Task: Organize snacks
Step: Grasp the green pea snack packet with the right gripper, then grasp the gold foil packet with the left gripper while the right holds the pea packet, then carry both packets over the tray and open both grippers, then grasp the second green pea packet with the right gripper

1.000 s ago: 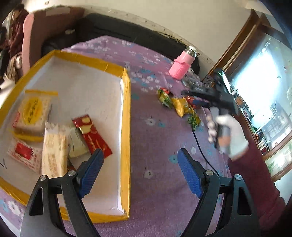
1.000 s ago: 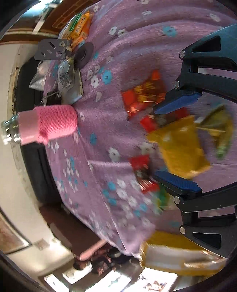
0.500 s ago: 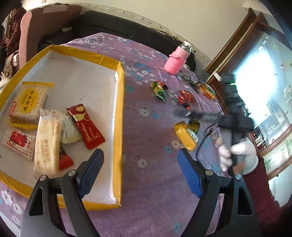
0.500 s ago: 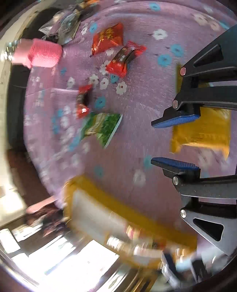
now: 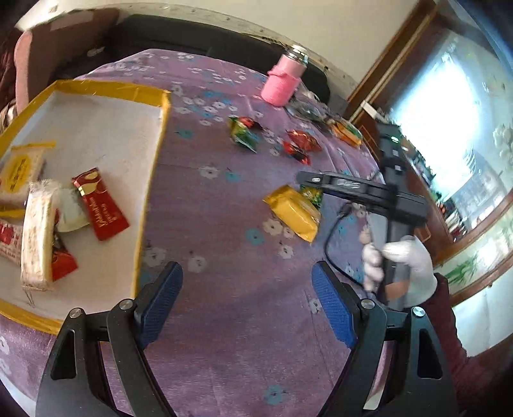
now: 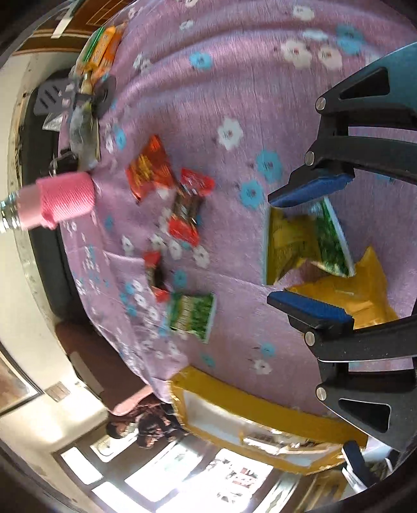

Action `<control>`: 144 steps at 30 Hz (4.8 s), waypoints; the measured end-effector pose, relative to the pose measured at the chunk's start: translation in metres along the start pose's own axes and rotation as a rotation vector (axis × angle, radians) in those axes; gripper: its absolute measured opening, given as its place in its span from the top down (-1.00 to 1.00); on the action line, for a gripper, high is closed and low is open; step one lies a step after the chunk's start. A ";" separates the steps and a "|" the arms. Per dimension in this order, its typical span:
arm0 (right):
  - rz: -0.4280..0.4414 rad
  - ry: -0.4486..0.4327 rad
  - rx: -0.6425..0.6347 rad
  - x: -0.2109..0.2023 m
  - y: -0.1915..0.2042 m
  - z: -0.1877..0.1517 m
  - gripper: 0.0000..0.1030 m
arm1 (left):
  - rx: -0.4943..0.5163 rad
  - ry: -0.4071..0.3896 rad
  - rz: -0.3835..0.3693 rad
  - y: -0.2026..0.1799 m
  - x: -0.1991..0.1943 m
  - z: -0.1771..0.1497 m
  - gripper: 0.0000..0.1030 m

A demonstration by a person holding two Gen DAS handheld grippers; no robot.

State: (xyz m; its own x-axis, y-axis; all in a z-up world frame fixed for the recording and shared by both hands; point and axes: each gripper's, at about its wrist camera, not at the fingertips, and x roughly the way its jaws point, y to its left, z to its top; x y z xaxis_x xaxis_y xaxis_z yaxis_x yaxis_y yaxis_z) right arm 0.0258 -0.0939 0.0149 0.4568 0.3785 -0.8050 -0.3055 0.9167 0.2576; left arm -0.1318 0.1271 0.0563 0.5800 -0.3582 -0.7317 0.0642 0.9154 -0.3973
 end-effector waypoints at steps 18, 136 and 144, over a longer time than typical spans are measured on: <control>0.001 -0.140 0.166 -0.030 -0.061 0.002 0.30 | 0.053 0.157 -0.013 -0.063 0.124 0.044 -0.57; 0.003 -0.090 0.087 -0.024 -0.001 0.015 -0.08 | -0.088 -0.132 -0.003 0.016 -0.030 0.042 -0.49; -0.039 -0.122 0.122 -0.019 -0.022 0.048 -0.08 | -0.152 -0.133 0.041 0.051 -0.023 0.033 -0.49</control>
State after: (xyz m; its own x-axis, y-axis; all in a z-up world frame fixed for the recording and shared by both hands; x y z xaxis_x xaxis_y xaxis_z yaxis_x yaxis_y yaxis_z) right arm 0.0635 -0.1154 0.0500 0.5664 0.3484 -0.7469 -0.1852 0.9369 0.2966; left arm -0.1151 0.1879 0.0710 0.6824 -0.2848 -0.6732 -0.0793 0.8867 -0.4555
